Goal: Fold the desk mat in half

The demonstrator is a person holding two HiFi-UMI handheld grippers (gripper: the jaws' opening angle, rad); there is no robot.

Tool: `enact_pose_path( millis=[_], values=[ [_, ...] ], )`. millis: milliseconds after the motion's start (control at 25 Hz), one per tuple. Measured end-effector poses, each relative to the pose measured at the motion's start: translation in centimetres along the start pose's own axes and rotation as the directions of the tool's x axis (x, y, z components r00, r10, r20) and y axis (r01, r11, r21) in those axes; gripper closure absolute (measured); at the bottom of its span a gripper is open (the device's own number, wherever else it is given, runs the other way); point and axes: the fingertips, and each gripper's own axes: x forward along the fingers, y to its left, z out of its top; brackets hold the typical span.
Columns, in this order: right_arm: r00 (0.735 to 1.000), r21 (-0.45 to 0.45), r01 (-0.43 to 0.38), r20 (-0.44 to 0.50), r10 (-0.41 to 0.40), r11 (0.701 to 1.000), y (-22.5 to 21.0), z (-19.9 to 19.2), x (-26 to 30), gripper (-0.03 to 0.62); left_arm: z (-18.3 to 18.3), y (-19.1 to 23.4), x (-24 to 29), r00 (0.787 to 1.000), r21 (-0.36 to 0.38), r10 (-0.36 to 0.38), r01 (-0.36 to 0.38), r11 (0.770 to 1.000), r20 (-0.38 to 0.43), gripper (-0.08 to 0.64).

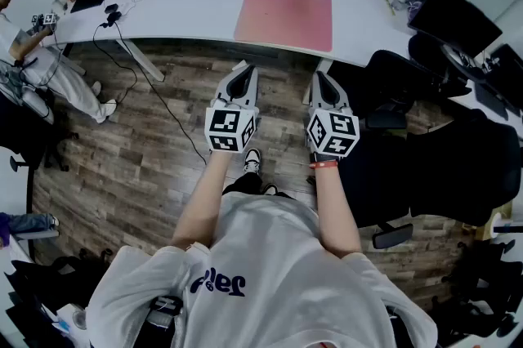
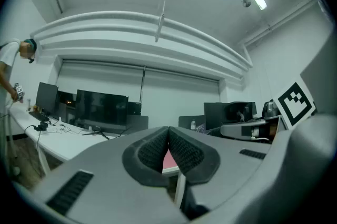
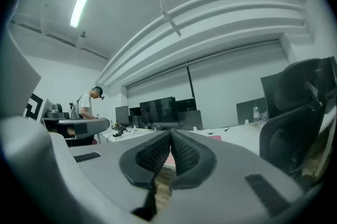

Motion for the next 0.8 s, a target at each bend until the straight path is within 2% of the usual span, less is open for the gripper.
enact_pose_path(
  millis=[280, 600, 800],
  values=[
    [0.999, -0.022, 0.027, -0.019, -0.027, 0.999, -0.8, -0.9, 3.0, 0.583, -1.3, 2.4, 1.9, 0.999, 0.022, 0.04, -0.039, 0.999, -0.016, 0.54],
    [0.997, -0.007, 0.046, -0.056, -0.046, 0.999, -1.5, -2.0, 8.7, 0.592, -2.6, 7.1, 5.9, 0.998, -0.034, 0.052, -0.053, 0.998, -0.027, 0.538],
    [0.995, -0.005, 0.042, -0.09, -0.043, 0.999, -2.3, -2.5, 13.3, 0.592, -4.1, 10.3, 9.8, 0.997, -0.061, 0.049, -0.053, 0.997, -0.062, 0.538]
  ],
)
